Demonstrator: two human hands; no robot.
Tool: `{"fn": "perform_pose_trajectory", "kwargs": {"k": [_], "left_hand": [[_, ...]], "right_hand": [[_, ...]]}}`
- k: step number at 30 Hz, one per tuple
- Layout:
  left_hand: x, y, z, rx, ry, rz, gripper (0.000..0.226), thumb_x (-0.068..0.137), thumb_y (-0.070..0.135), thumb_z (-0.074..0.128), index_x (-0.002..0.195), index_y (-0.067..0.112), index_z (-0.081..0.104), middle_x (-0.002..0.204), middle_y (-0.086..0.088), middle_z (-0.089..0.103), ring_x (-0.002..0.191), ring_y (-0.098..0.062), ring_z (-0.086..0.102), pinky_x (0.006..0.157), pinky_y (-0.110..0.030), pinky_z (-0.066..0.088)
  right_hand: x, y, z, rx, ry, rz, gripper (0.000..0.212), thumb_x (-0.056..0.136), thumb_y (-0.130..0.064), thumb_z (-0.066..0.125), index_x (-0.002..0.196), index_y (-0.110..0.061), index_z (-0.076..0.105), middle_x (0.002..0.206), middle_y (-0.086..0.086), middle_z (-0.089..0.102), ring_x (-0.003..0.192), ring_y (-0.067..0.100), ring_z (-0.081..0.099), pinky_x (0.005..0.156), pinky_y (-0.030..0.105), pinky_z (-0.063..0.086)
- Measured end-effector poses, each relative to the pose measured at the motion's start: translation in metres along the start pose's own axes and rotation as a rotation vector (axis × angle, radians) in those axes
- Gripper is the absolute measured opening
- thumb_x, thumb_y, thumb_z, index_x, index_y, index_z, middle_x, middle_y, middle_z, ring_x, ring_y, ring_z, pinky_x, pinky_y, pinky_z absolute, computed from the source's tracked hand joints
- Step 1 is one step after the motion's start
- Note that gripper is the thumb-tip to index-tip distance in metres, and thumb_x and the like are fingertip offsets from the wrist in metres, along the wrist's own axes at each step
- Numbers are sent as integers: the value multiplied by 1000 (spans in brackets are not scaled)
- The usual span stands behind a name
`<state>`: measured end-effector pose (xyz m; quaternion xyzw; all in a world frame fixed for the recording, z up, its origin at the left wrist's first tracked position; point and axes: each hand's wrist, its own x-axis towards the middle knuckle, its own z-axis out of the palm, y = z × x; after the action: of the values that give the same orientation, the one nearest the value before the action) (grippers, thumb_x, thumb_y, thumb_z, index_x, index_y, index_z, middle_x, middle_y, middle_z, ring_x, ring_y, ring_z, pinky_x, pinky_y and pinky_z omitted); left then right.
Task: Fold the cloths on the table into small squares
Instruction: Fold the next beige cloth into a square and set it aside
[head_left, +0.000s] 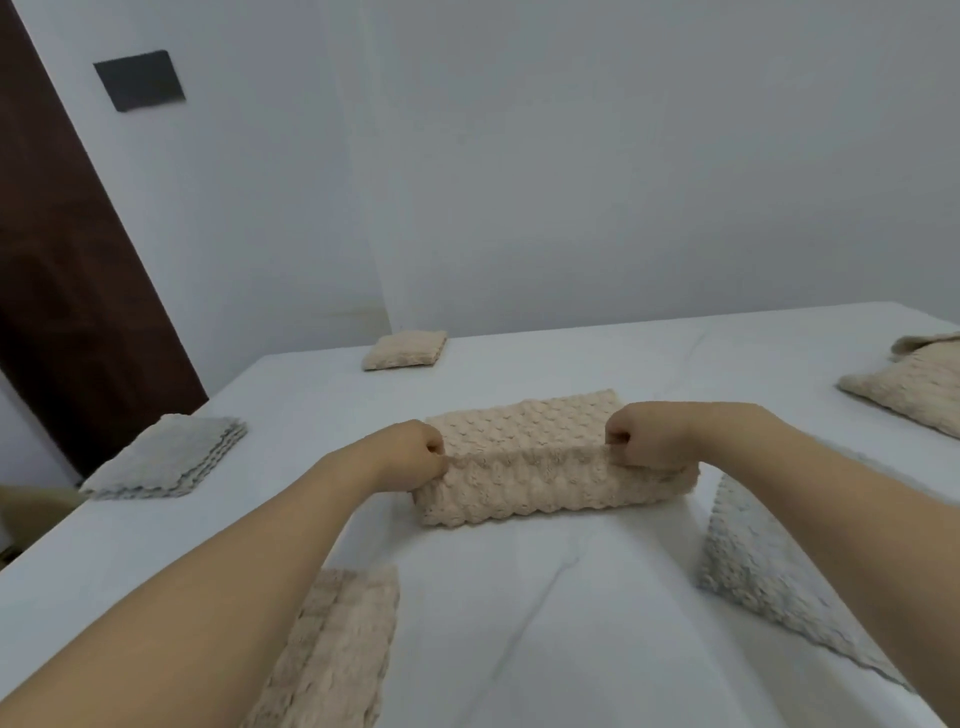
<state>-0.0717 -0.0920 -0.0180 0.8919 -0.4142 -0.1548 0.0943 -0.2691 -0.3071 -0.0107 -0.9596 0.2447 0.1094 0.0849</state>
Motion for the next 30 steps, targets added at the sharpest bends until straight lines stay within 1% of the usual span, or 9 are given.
{"fn": "perform_pose_trajectory", "kwargs": {"k": [3, 6, 9, 12, 14, 17, 20, 25, 30], "left_hand": [[12, -5, -7, -107, 49, -12, 19, 96, 24, 53, 88, 11, 64, 89, -5, 68, 71, -16, 63, 71, -30, 51], [36, -7, -12, -125, 135, -43, 17, 93, 19, 52, 88, 12, 66, 91, -5, 68, 84, -20, 64, 80, -36, 53], [60, -7, -8, -137, 197, -73, 16, 90, 15, 49, 86, 9, 63, 92, -6, 68, 85, -22, 63, 73, -33, 51], [85, -8, 1, -132, 274, -95, 17, 88, 15, 47, 85, 8, 61, 93, -9, 68, 85, -26, 63, 68, -34, 48], [101, -9, 13, -93, 324, -104, 17, 90, 19, 45, 88, 12, 60, 102, -9, 65, 88, -26, 59, 74, -35, 48], [114, -17, 43, 41, 473, -121, 27, 94, 29, 42, 110, 18, 60, 118, -4, 54, 108, -28, 47, 90, -38, 39], [119, -26, 57, 13, 603, -71, 25, 94, 28, 42, 109, 17, 59, 115, -3, 56, 105, -26, 45, 88, -38, 34], [127, -28, 52, -104, 562, -69, 20, 93, 25, 45, 107, 19, 58, 115, -1, 59, 110, -27, 46, 85, -36, 30], [122, -26, 45, -254, 516, -41, 4, 86, 22, 50, 87, 26, 52, 97, 7, 59, 94, -22, 53, 83, -37, 39]], "right_hand": [[15, 2, -8, -24, 93, 18, 20, 95, -15, 40, 101, -25, 56, 111, -1, 59, 97, 20, 55, 83, 32, 47], [36, -1, -18, -148, 199, 43, 23, 94, -16, 40, 108, -21, 58, 110, 1, 59, 97, 23, 56, 81, 32, 46], [66, -8, -21, -352, 319, 51, 21, 93, -15, 39, 105, -17, 58, 101, 1, 56, 91, 22, 50, 82, 32, 35], [96, -9, -18, -411, 380, 108, 11, 93, -12, 41, 94, -18, 49, 92, 1, 45, 89, 22, 38, 84, 35, 30], [114, -6, -6, -381, 398, 137, 12, 88, -8, 42, 90, -19, 46, 93, 2, 44, 90, 24, 38, 83, 35, 30], [138, 8, 36, -210, 575, 161, 17, 91, -14, 42, 102, -14, 55, 104, 7, 54, 97, 27, 49, 83, 37, 36], [146, 22, 61, 18, 776, 212, 21, 95, -19, 42, 96, -7, 59, 98, 10, 57, 87, 31, 51, 74, 39, 42], [148, 28, 57, 188, 706, 172, 21, 97, -25, 40, 98, -12, 56, 98, 5, 60, 89, 27, 53, 79, 38, 41], [148, 26, 54, 225, 709, 199, 18, 90, -23, 46, 103, -17, 56, 101, 3, 56, 95, 28, 50, 83, 37, 39]]}}
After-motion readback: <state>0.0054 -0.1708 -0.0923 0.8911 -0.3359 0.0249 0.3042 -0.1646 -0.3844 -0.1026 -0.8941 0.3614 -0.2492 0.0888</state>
